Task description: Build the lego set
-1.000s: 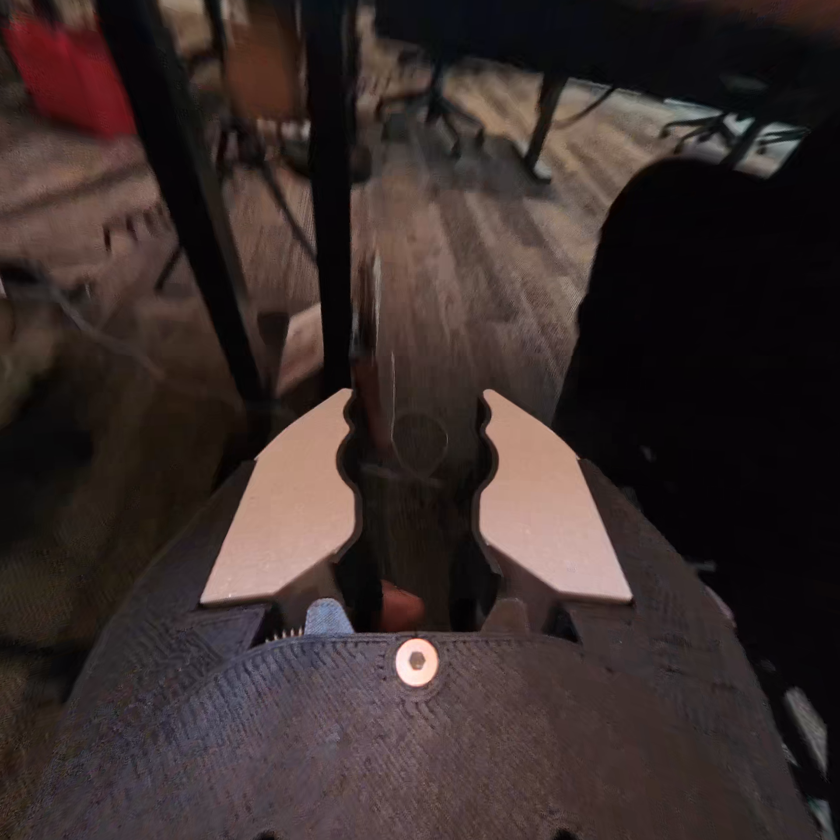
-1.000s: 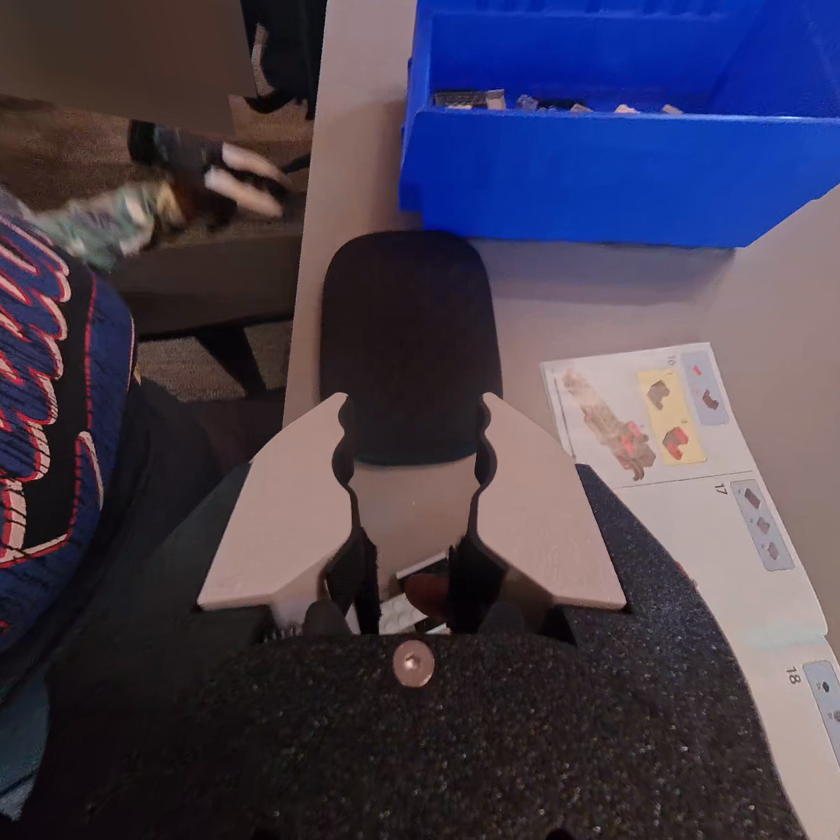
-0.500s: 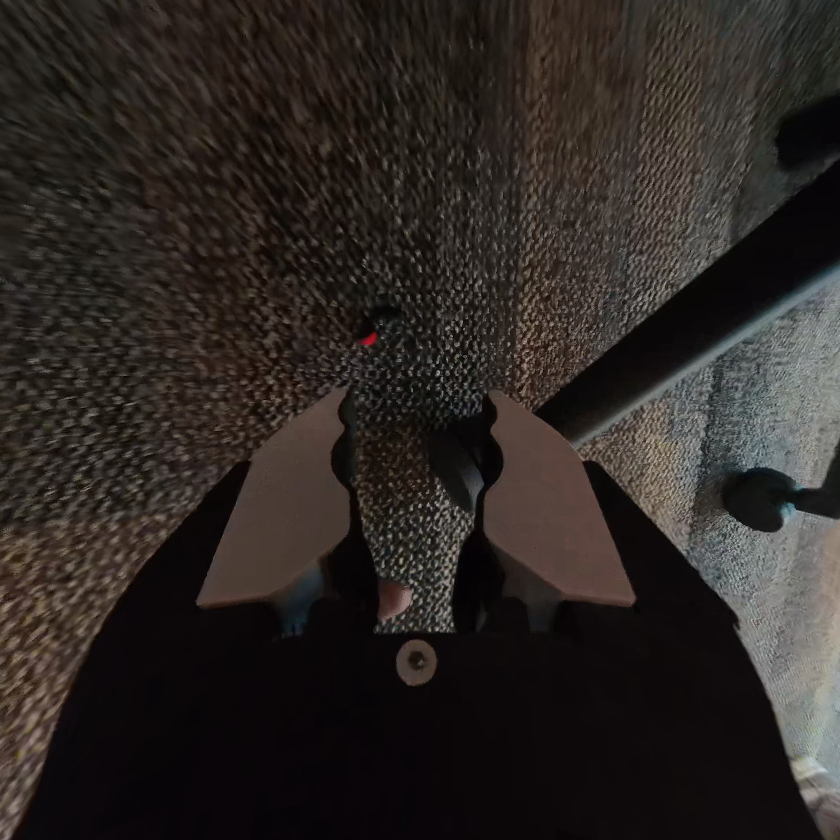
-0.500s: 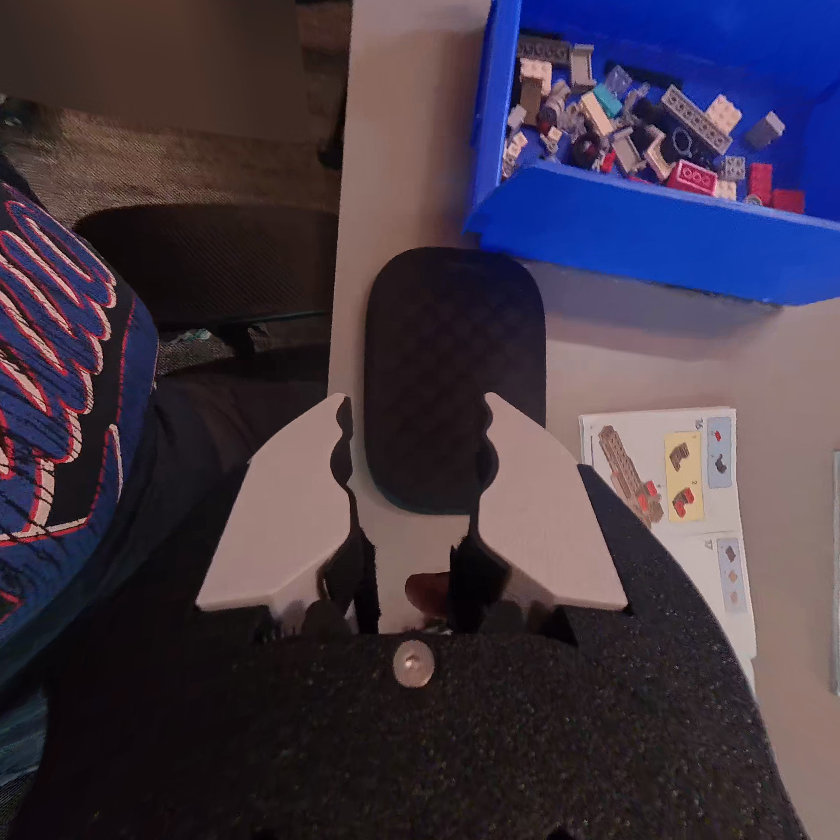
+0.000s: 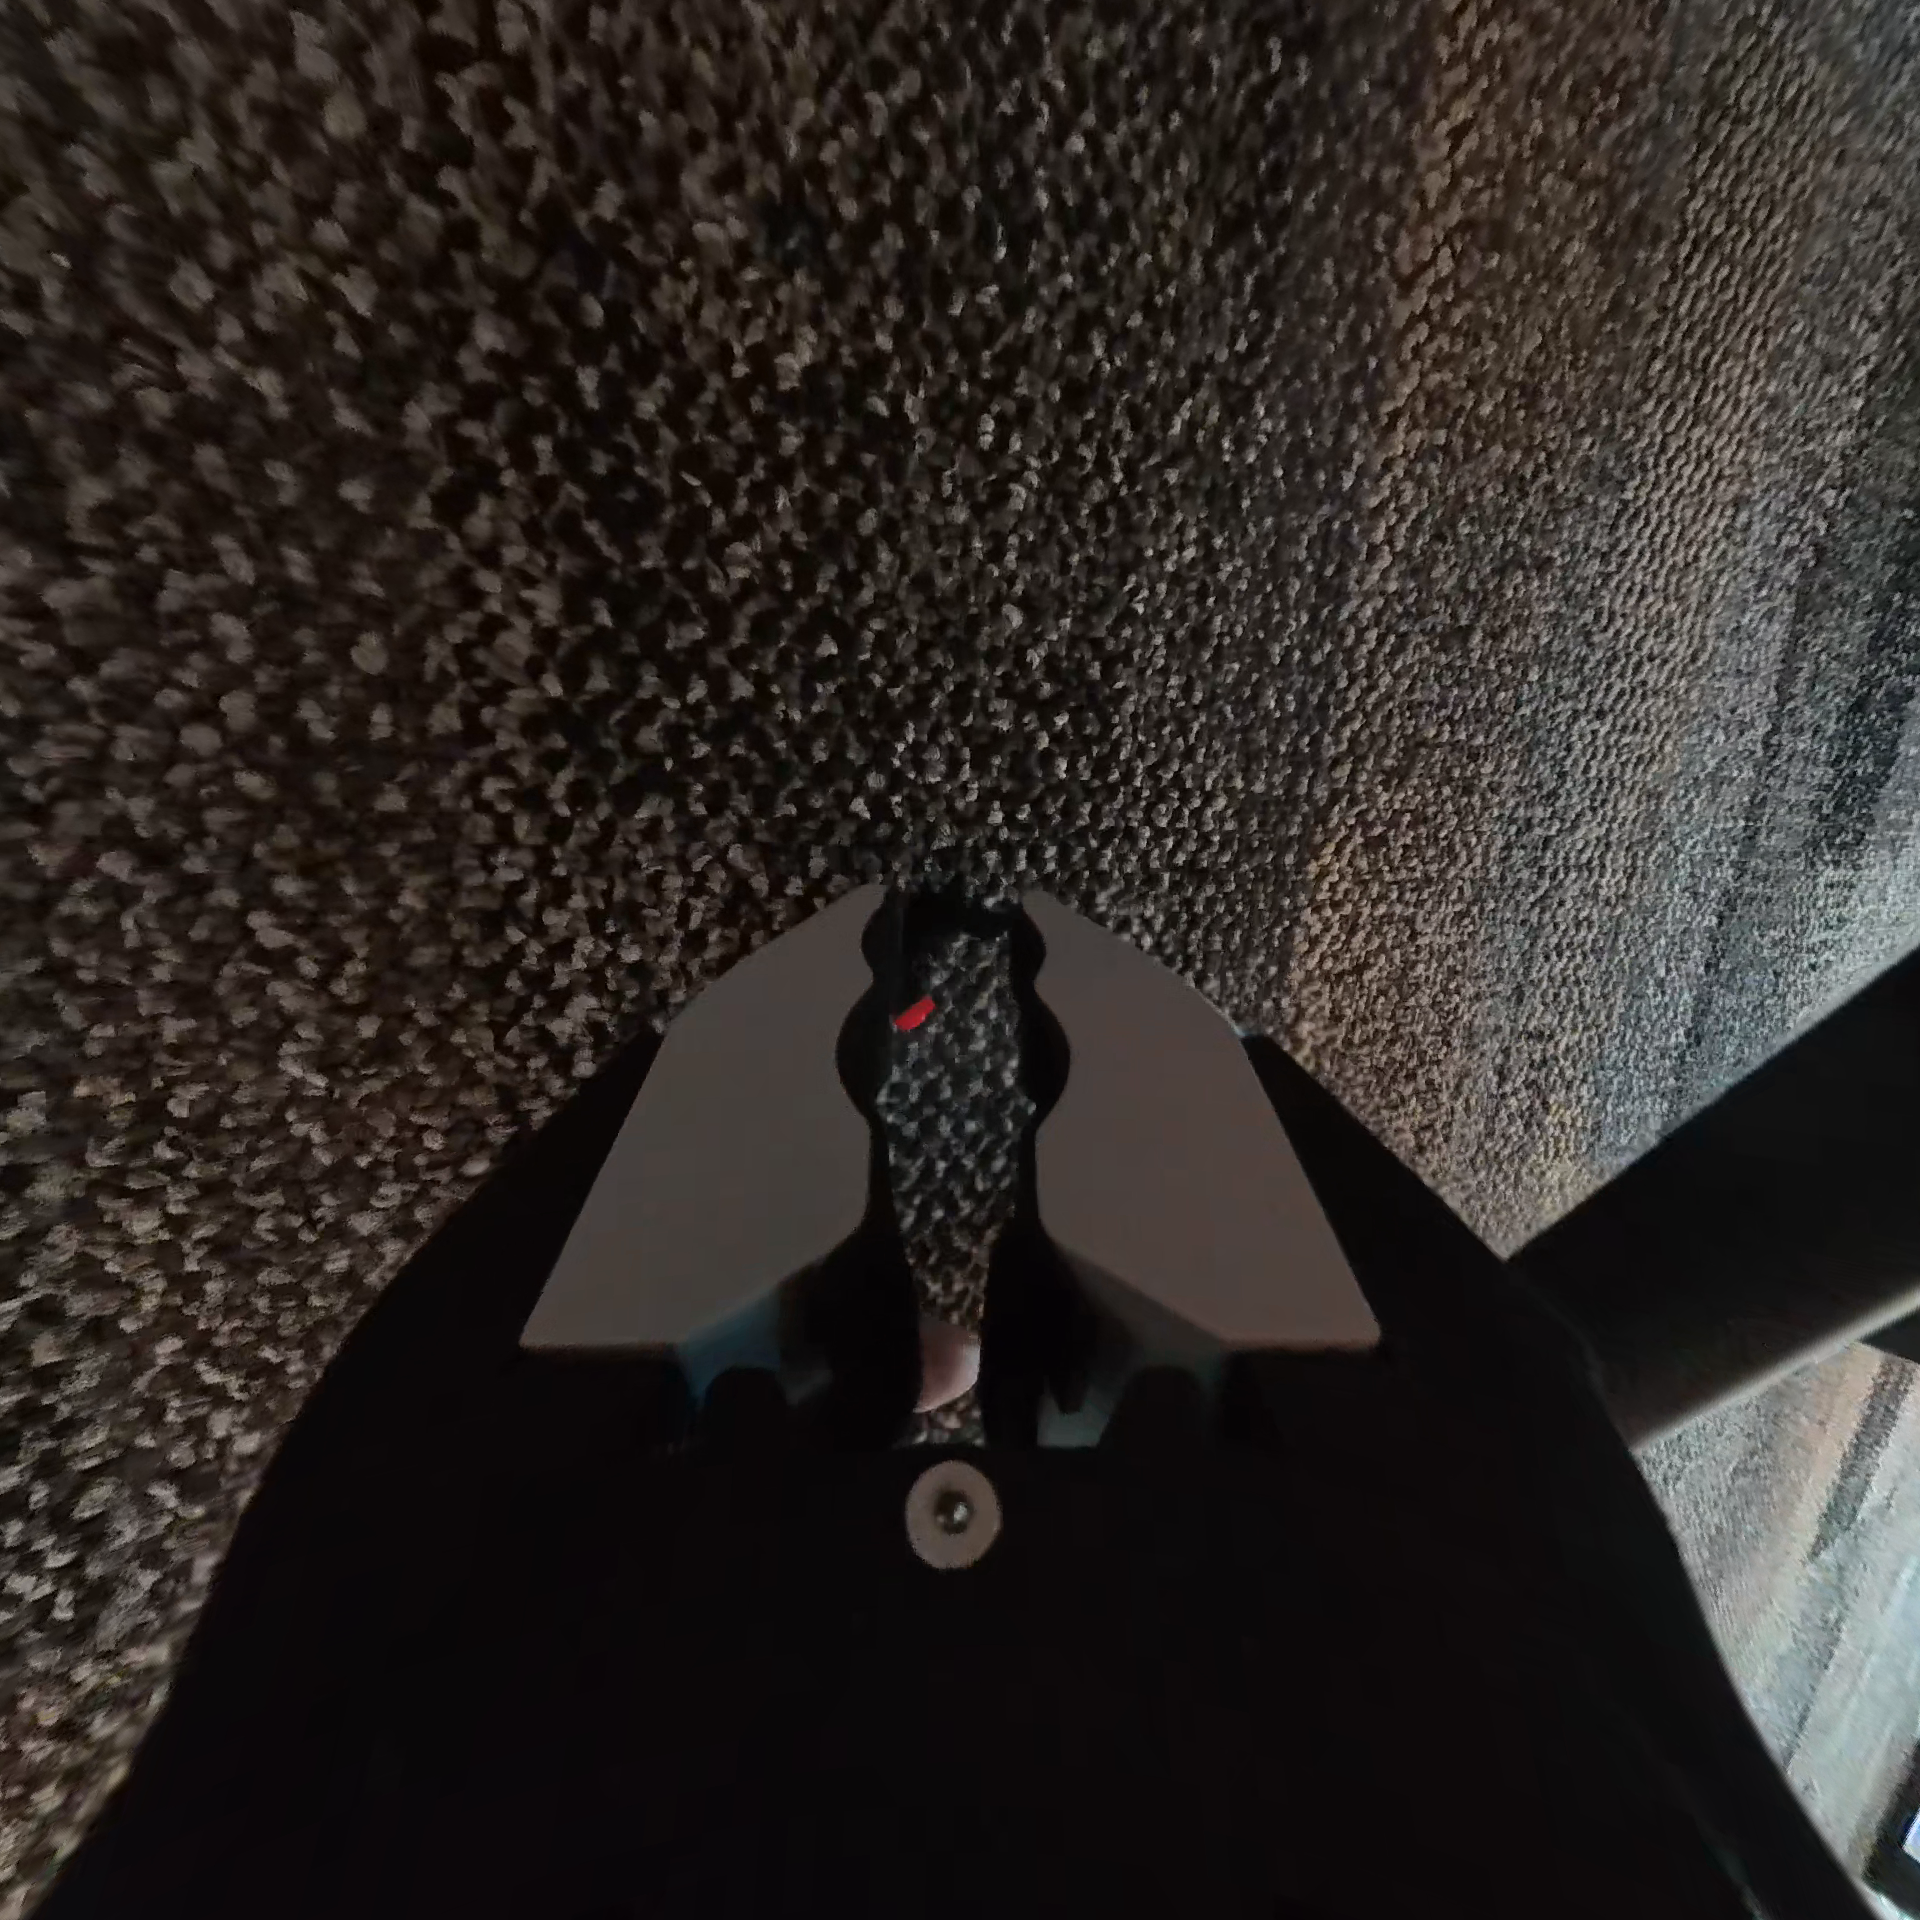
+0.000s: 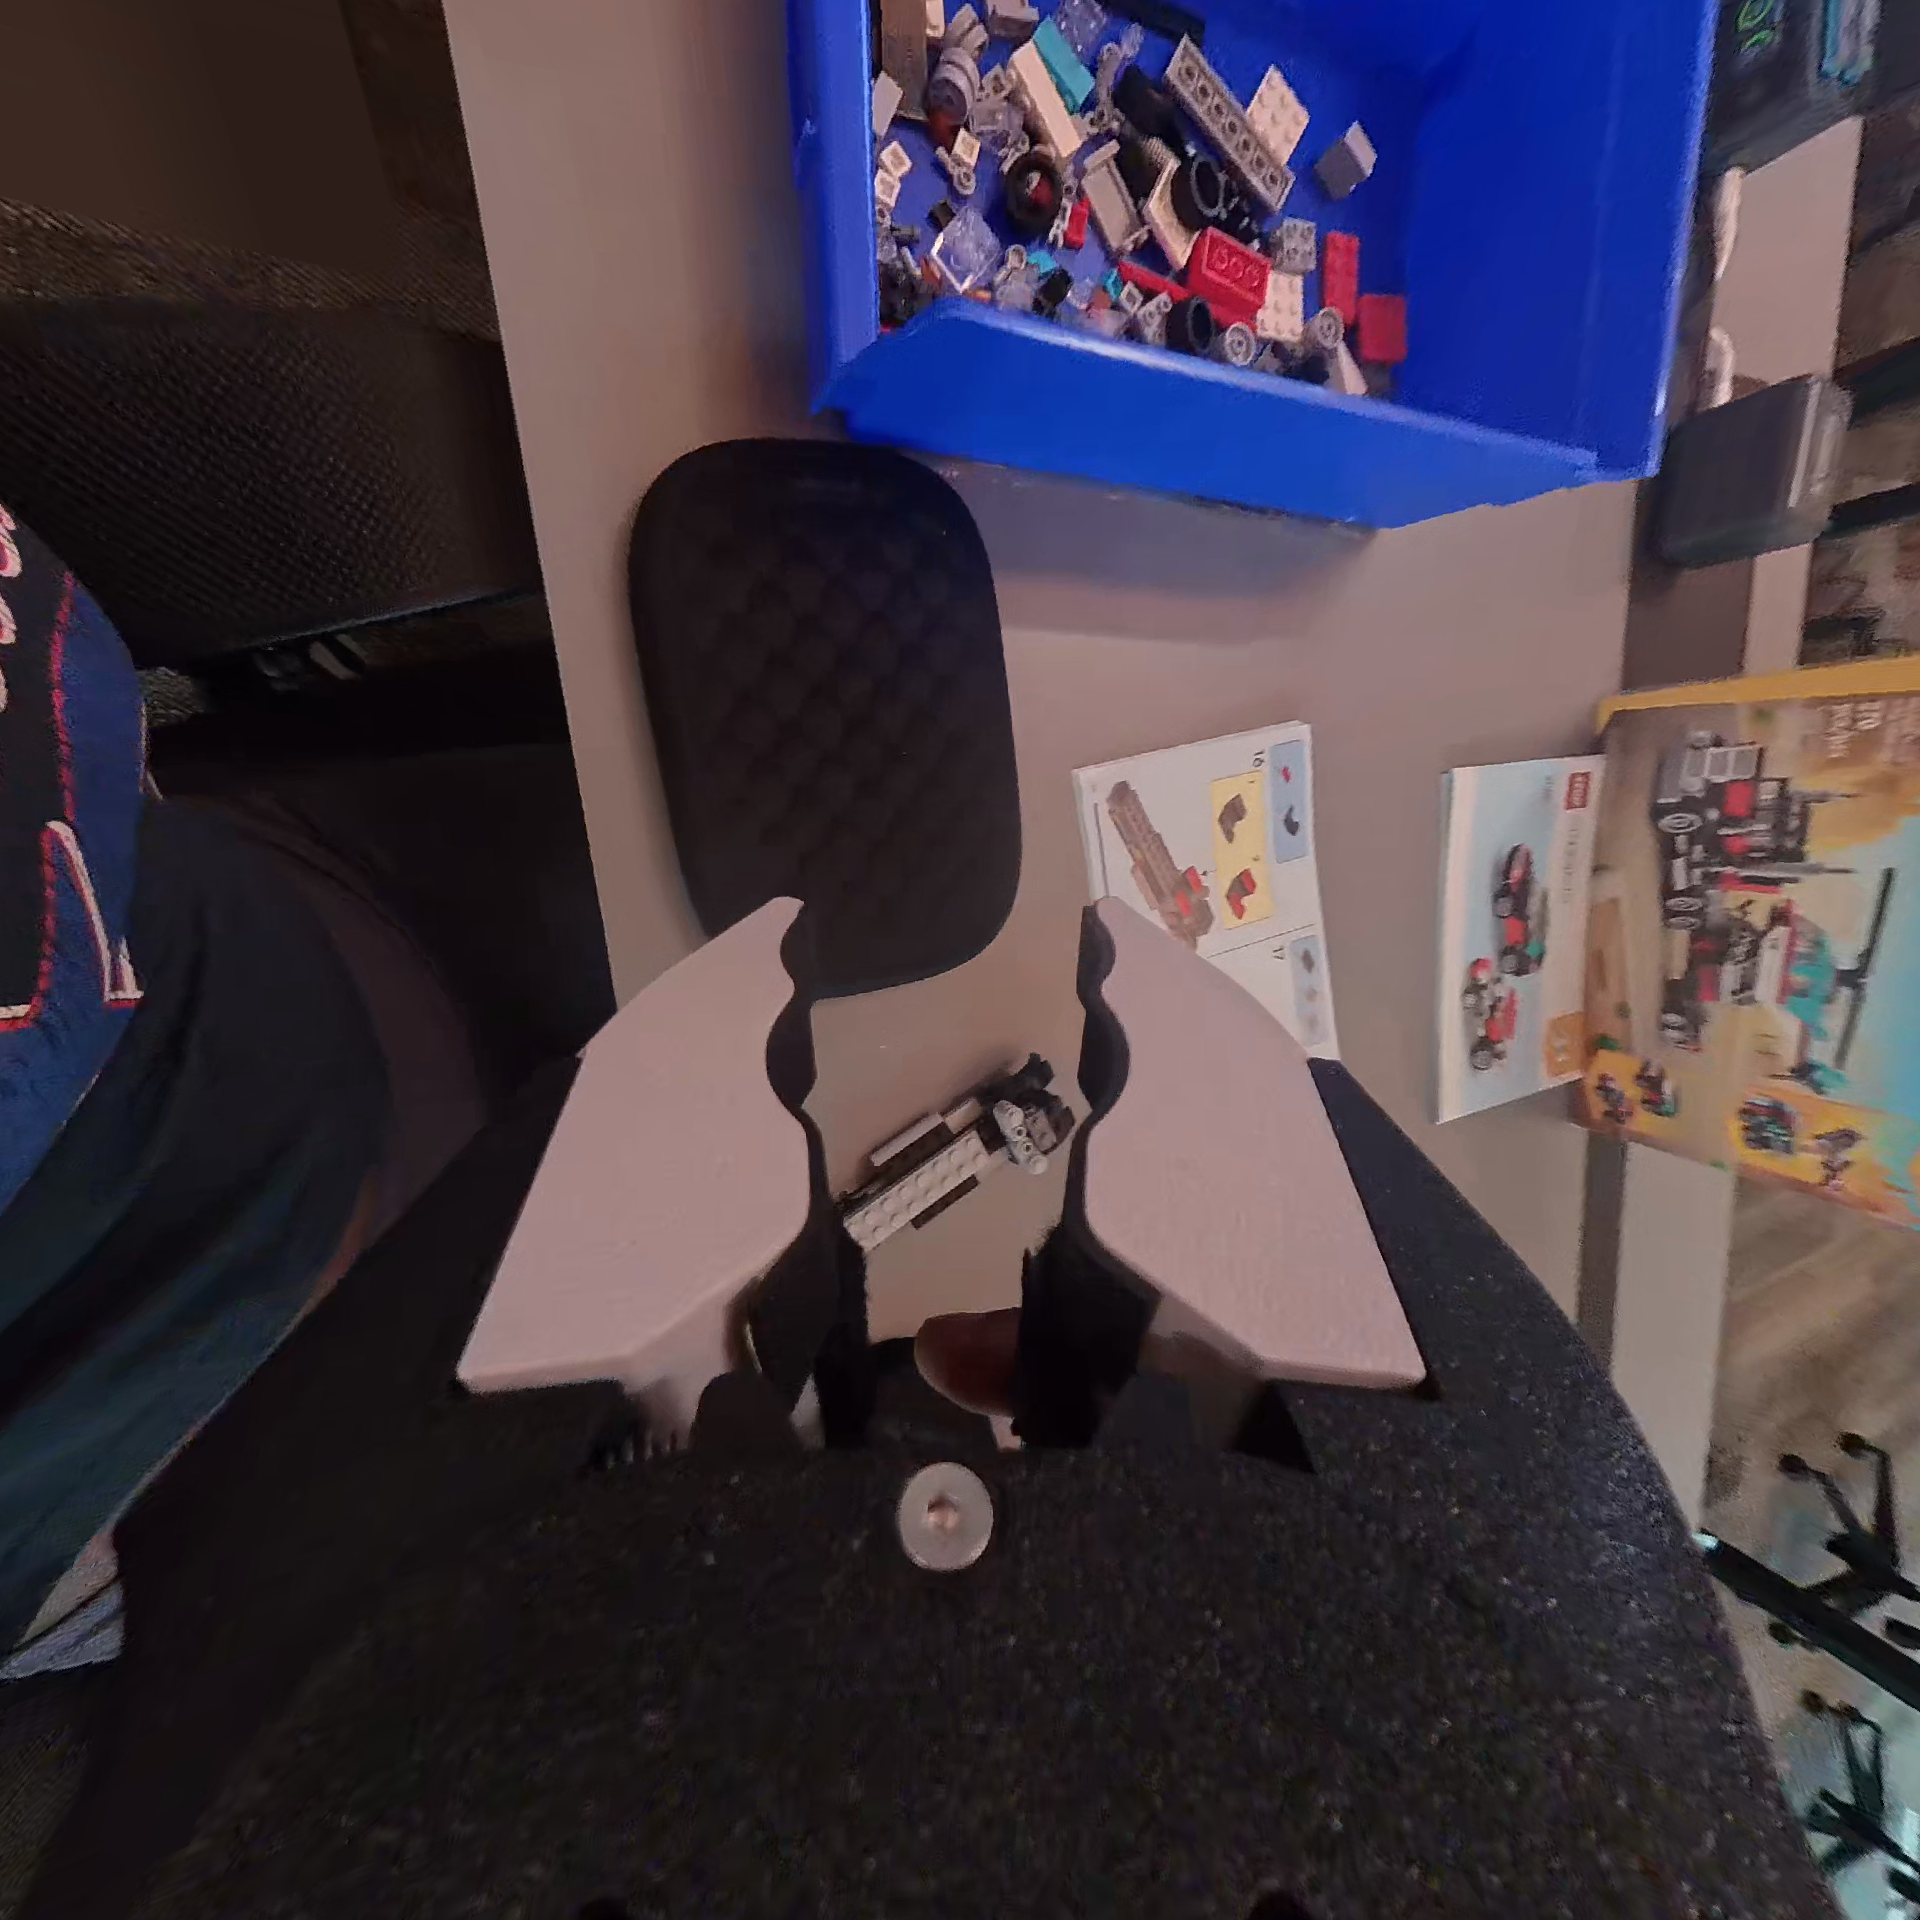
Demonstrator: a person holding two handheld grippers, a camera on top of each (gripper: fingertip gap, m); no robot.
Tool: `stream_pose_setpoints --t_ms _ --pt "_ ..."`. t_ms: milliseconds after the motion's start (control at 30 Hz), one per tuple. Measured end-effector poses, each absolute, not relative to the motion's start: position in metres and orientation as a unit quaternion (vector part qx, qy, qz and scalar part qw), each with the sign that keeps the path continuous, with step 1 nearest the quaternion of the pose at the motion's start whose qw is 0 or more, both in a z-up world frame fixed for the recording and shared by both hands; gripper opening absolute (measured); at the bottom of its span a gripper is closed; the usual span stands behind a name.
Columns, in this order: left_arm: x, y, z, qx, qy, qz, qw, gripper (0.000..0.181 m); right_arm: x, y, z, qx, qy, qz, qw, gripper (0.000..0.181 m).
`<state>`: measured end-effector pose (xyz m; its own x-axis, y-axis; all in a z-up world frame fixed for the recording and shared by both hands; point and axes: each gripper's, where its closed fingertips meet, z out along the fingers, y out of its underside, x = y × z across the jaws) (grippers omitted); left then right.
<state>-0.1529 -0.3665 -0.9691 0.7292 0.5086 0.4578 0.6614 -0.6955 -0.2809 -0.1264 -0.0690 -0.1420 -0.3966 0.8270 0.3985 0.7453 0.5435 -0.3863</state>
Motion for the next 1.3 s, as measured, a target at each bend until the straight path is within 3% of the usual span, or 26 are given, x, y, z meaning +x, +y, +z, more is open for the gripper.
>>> stream_pose_setpoints --t_ms 267,567,767,900,1033,1300 --pt "-0.141 -0.372 -0.974 -0.929 -0.261 -0.172 0.197 0.023 -0.133 -0.066 -0.128 -0.467 -0.830 0.065 0.299 0.047" --pt "-0.132 -0.394 -0.993 -0.950 -0.226 -0.186 0.107 0.005 -0.131 -0.062 -0.123 -0.468 -0.825 0.048 0.313 0.046" --pt "-0.181 -0.373 -0.953 -0.823 -0.469 -0.199 0.251 0.005 -0.120 -0.055 -0.119 -0.467 -0.816 0.079 0.333 0.046" --pt "-0.243 -0.364 -0.864 -0.678 -0.566 -0.202 0.423 0.005 -0.104 -0.033 -0.108 -0.475 -0.786 0.141 0.370 0.045" --pt "-0.316 -0.373 -0.732 -0.531 -0.580 -0.183 0.590 0.005 -0.095 -0.010 -0.093 -0.456 -0.766 0.195 0.410 0.044" --pt "-0.398 -0.395 -0.410 -0.367 -0.512 -0.202 0.750 0.005 -0.098 -0.006 -0.075 -0.340 -0.766 0.323 0.439 0.043"
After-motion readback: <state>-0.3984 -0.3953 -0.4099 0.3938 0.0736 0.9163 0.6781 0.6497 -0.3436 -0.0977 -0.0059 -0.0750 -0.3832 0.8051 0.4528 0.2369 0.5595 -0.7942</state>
